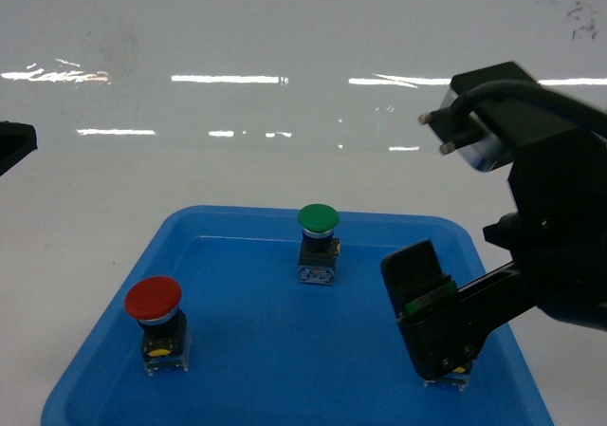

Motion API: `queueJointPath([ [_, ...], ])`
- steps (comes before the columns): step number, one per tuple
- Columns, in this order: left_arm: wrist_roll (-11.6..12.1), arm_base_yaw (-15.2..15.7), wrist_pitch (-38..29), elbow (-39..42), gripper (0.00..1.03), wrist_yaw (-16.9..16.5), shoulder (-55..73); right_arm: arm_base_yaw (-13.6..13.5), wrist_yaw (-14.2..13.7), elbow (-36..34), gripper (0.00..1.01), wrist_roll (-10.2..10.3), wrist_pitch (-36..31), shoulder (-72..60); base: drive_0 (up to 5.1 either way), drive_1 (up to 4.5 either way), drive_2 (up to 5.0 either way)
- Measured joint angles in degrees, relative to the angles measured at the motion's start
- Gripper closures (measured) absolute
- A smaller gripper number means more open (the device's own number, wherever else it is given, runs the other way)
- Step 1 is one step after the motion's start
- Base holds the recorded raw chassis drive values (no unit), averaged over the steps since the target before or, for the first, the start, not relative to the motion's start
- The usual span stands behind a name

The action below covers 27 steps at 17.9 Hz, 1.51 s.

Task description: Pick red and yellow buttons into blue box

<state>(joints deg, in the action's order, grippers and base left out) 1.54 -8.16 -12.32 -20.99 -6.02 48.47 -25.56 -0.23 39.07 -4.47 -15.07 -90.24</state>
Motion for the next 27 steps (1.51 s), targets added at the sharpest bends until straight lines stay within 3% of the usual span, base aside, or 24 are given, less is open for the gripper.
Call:
queueJointPath([
  [7,0.00,0.00,0.02,0.00,0.05,0.00,0.00,0.85,-0.39,3.52,0.03,-0.81,0.98,-8.52,0.0,0.00,0.0],
  [12,0.00,0.00,0.00,0.00,0.05,0.00,0.00,-1.95,-0.48,3.21,0.03,-2.08,-0.52,-10.05,0.0,0.00,0.0],
  [13,0.00,0.00,0.00,0.00,0.05,0.00,0.00,-2.64,-0.83,2.75,0.07,-2.27,-0.52,-10.32,0.0,0.00,0.0],
  [18,0.00,0.00,0.00,0.00,0.05,0.00,0.00,-2.97,-4.07,0.83,0.57,-2.99,-0.74,-10.91,0.0,0.00,0.0],
  [20,0.00,0.00,0.00,0.00,0.05,0.00,0.00,-3.02,-4.74,0.26,0.70,-3.17,-1.70,-10.91,0.0,0.00,0.0],
  [24,0.00,0.00,0.00,0.00,0.05,0.00,0.00,-3.26,-5.73,-1.31,0.70,-3.15,-4.33,-10.82,0.0,0.00,0.0],
  [27,0.00,0.00,0.00,0.00,0.05,0.00,0.00,-1.22,-5.31,-3.74,0.70,-4.48,-5.22,-6.01,0.0,0.00,0.0],
])
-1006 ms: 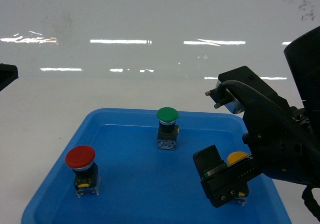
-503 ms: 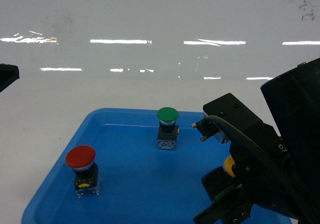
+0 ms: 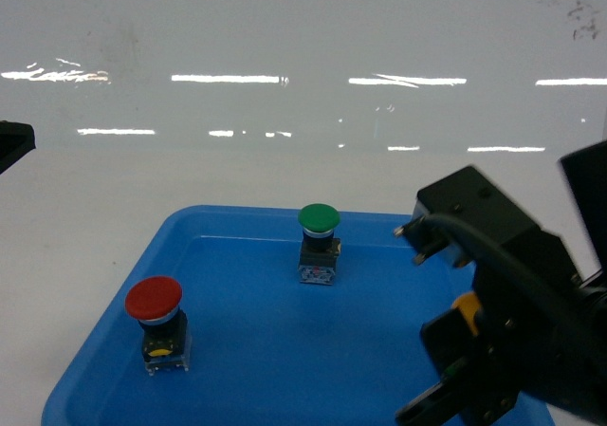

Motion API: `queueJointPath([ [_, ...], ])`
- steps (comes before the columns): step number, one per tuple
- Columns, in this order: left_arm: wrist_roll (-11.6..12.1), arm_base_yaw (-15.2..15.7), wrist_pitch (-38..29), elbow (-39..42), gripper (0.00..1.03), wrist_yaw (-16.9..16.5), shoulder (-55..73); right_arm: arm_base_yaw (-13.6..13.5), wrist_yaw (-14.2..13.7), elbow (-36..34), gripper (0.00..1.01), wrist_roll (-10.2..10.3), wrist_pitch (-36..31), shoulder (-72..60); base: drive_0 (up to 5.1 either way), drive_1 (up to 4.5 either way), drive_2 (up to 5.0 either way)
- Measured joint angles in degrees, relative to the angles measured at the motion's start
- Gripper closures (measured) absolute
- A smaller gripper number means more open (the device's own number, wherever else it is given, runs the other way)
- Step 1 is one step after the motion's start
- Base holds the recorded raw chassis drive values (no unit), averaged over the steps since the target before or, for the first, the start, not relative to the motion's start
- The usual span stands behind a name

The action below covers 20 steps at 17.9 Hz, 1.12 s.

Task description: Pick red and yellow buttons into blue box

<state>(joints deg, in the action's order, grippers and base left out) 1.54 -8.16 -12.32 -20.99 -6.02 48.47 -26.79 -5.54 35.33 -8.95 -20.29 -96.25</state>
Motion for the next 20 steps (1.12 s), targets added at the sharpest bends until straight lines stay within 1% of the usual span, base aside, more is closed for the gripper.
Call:
queueJointPath([
  [2,0.00,0.00,0.00,0.00,0.05,0.00,0.00,2.45,0.70,-0.61,0.70,-0.74,-0.59,5.27,0.0,0.00,0.0],
  [3,0.00,0.00,0.00,0.00,0.05,0.00,0.00,3.50,0.81,-1.27,0.70,-1.49,-1.90,7.76,0.0,0.00,0.0],
  [4,0.00,0.00,0.00,0.00,0.05,0.00,0.00,4.79,1.53,-1.88,0.70,-2.03,-1.46,11.15,0.0,0.00,0.0],
  [5,0.00,0.00,0.02,0.00,0.05,0.00,0.02,6.19,2.03,-3.52,0.70,-2.73,-2.45,14.93,0.0,0.00,0.0],
  [6,0.00,0.00,-0.02,0.00,0.05,0.00,0.00,7.52,2.75,-5.05,0.70,-2.73,-1.79,18.82,0.0,0.00,0.0],
  [7,0.00,0.00,0.02,0.00,0.05,0.00,0.00,8.85,2.78,-7.34,0.70,-2.78,-3.13,22.77,0.0,0.00,0.0],
  [8,0.00,0.00,0.00,0.00,0.05,0.00,0.00,10.25,2.56,-9.05,0.70,-2.75,-3.61,26.34,0.0,0.00,0.0],
  [9,-0.02,0.00,0.00,0.00,0.05,0.00,0.00,12.13,2.19,-11.13,0.70,-3.04,-5.16,29.92,0.0,0.00,0.0],
  [10,0.00,0.00,0.00,0.00,0.05,0.00,0.00,14.27,1.31,-12.85,0.70,-2.95,-5.07,33.62,0.0,0.00,0.0],
  [11,-0.02,0.00,0.00,0.00,0.05,0.00,0.00,16.26,1.22,-14.25,0.70,-2.54,-4.83,36.50,0.0,0.00,0.0],
  [13,0.00,0.00,0.00,0.00,0.05,0.00,0.00,19.37,1.07,-17.16,0.70,-2.10,-4.52,41.51,0.0,0.00,0.0],
  [15,-0.02,0.00,0.00,0.00,0.05,0.00,0.00,22.62,1.66,-20.96,0.70,-1.40,-2.23,48.61,0.0,0.00,0.0],
  [16,-0.02,0.00,0.00,0.00,0.05,0.00,0.00,23.63,2.60,-22.86,0.70,-1.16,-1.11,52.46,0.0,0.00,0.0],
  [17,0.00,0.00,0.00,0.00,0.05,0.00,0.00,24.17,3.85,-24.90,0.70,-0.46,0.59,57.11,0.0,0.00,0.0],
  [19,0.00,0.00,0.00,0.00,0.05,0.00,0.00,23.74,4.22,-27.58,0.70,0.66,6.78,65.37,0.0,0.00,0.0],
  [20,0.00,0.00,0.02,0.00,0.05,0.00,0.00,23.76,4.17,-28.57,0.70,1.03,8.61,68.15,0.0,0.00,0.0],
])
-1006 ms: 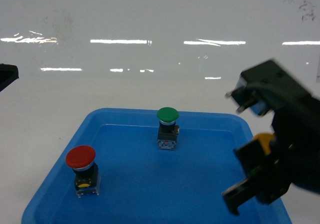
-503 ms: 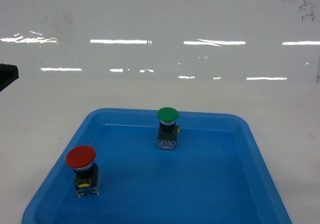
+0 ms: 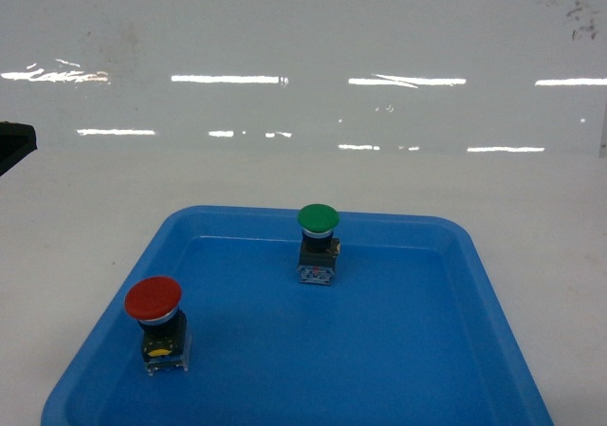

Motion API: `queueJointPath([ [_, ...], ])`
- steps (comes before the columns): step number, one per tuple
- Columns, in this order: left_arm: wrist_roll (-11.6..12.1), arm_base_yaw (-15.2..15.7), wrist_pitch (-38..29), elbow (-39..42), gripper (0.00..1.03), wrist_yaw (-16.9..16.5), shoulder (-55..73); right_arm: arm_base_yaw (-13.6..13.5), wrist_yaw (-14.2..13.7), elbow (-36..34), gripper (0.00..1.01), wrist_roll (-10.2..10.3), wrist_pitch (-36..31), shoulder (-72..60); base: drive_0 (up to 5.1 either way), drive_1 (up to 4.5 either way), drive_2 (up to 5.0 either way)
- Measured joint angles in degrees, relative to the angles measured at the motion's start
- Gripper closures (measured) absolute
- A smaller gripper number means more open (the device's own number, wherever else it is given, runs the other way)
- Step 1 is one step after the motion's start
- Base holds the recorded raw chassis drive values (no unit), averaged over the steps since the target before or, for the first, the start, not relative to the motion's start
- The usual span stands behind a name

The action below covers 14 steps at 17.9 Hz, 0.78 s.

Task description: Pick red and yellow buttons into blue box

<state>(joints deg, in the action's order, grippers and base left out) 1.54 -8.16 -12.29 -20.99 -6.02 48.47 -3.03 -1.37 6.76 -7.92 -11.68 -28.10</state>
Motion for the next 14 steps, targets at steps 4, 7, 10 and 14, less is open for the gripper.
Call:
queueJointPath([
  [4,-0.04,-0.39,1.53,0.00,0.05,0.26,0.24,0.02,-0.17,0.00,0.70,0.63,-0.35,0.46,0.0,0.00,0.0],
  [7,-0.09,-1.73,1.53,-1.46,0.05,-0.11,3.91,0.02,-0.17,0.00,0.70,0.66,-0.37,0.46,0.0,0.00,0.0],
  [10,-0.02,-3.15,0.79,-4.76,0.05,0.39,8.92,0.02,-0.17,0.00,0.70,0.68,-0.37,0.46,0.0,0.00,0.0],
  [14,0.50,-6.27,1.18,-9.29,0.05,1.42,17.29,0.02,-0.17,0.00,0.70,0.81,-0.37,0.46,0.0,0.00,0.0],
])
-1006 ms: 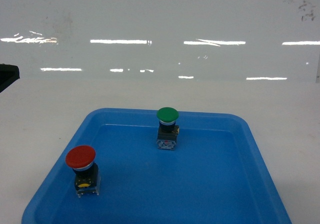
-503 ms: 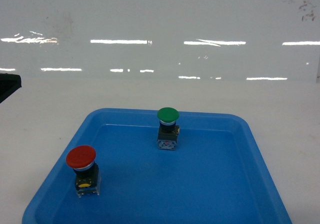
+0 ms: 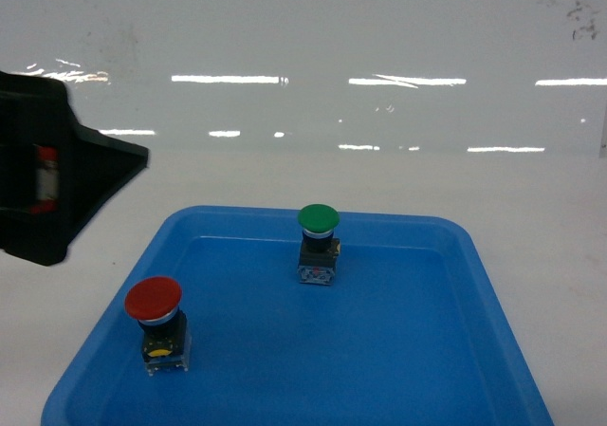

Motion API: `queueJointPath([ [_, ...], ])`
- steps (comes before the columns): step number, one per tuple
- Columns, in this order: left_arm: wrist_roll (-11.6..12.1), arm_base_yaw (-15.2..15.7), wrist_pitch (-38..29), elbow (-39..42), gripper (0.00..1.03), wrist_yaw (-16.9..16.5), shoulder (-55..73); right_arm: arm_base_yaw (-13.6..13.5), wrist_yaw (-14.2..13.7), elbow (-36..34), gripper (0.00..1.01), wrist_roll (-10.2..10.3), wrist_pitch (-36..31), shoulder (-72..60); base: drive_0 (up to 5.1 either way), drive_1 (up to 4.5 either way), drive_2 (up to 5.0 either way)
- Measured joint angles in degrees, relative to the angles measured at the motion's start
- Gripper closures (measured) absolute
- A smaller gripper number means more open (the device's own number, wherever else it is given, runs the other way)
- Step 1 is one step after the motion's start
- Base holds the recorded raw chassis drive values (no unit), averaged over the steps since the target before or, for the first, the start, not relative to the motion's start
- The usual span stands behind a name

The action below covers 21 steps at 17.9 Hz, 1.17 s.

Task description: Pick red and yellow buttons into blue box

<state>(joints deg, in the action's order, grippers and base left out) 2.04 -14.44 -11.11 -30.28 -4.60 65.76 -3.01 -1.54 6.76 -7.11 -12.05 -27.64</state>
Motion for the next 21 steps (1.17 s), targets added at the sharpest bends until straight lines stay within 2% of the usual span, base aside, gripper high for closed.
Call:
queueJointPath([
  [3,0.39,-3.02,-0.42,-2.60,0.05,-0.15,7.37,0.00,0.00,0.00,0.70,0.00,0.00,0.00,0.0,0.00,0.0],
  [4,1.29,-5.09,-0.98,-3.93,0.05,0.66,13.49,0.00,0.00,0.00,0.70,0.00,0.00,0.00,0.0,0.00,0.0],
  [5,1.51,-5.70,-1.40,-4.07,0.05,1.44,16.17,0.00,0.00,0.00,0.70,0.00,0.00,0.00,0.0,0.00,0.0],
  [10,0.96,-4.59,-2.45,-4.46,0.05,2.08,25.97,0.00,0.00,0.00,0.70,0.00,-0.02,0.00,0.0,0.00,0.0],
  [14,-0.24,-3.72,-2.62,-4.81,0.05,0.48,30.10,0.00,0.00,0.00,0.70,0.00,0.00,0.00,0.0,0.00,0.0],
  [21,-1.60,-1.95,-7.13,-5.42,0.05,-0.76,35.17,0.00,0.00,0.00,0.70,0.00,0.02,0.00,0.0,0.00,0.0],
])
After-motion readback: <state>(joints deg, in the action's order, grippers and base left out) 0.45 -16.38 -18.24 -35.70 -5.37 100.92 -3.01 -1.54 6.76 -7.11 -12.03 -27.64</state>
